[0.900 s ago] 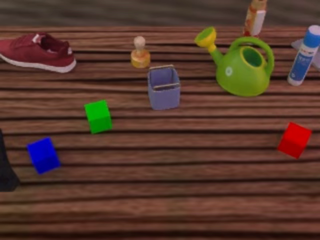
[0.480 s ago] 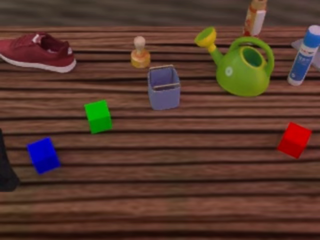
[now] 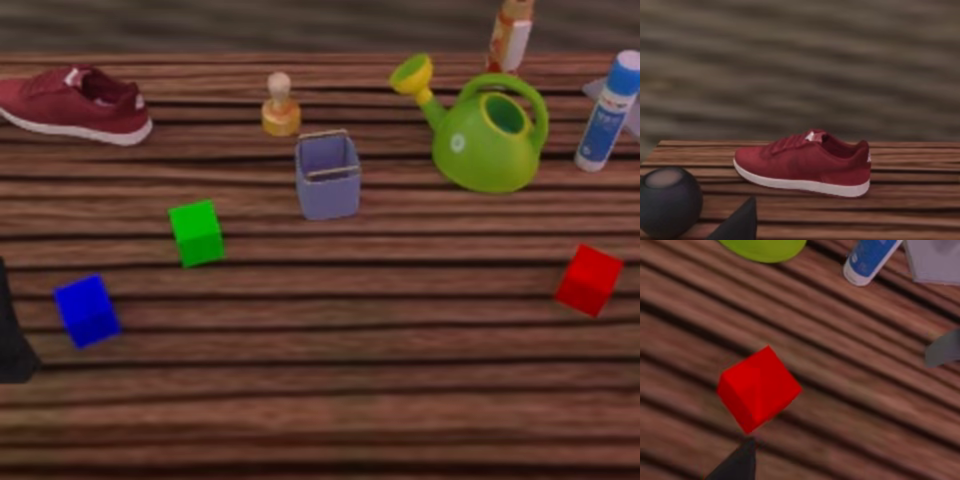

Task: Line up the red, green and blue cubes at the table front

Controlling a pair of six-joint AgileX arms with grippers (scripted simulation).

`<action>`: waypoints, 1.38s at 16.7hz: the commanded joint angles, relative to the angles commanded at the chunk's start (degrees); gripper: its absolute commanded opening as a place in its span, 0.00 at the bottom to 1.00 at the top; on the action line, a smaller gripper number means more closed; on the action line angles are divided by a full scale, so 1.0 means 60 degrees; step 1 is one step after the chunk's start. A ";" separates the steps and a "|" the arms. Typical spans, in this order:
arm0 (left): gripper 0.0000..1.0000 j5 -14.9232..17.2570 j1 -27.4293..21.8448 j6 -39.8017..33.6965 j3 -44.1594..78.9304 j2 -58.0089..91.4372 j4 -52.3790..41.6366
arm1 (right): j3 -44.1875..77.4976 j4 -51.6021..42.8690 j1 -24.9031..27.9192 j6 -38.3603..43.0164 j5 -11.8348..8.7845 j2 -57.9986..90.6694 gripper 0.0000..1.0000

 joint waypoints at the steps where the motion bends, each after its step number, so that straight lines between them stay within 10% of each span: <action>1: 1.00 0.0000 0.0000 0.0000 0.0000 0.0000 0.0000 | 0.0689 -0.0530 0.0076 -0.0424 0.0009 0.1098 1.00; 12: 1.00 0.0000 0.0000 0.0000 0.0000 0.0000 0.0000 | 0.6924 -0.4885 0.0725 -0.4055 0.0038 0.9657 1.00; 23: 1.00 0.0000 0.0000 0.0000 0.0000 0.0000 0.0000 | 0.7590 -0.5135 0.0766 -0.4472 0.0021 1.0605 1.00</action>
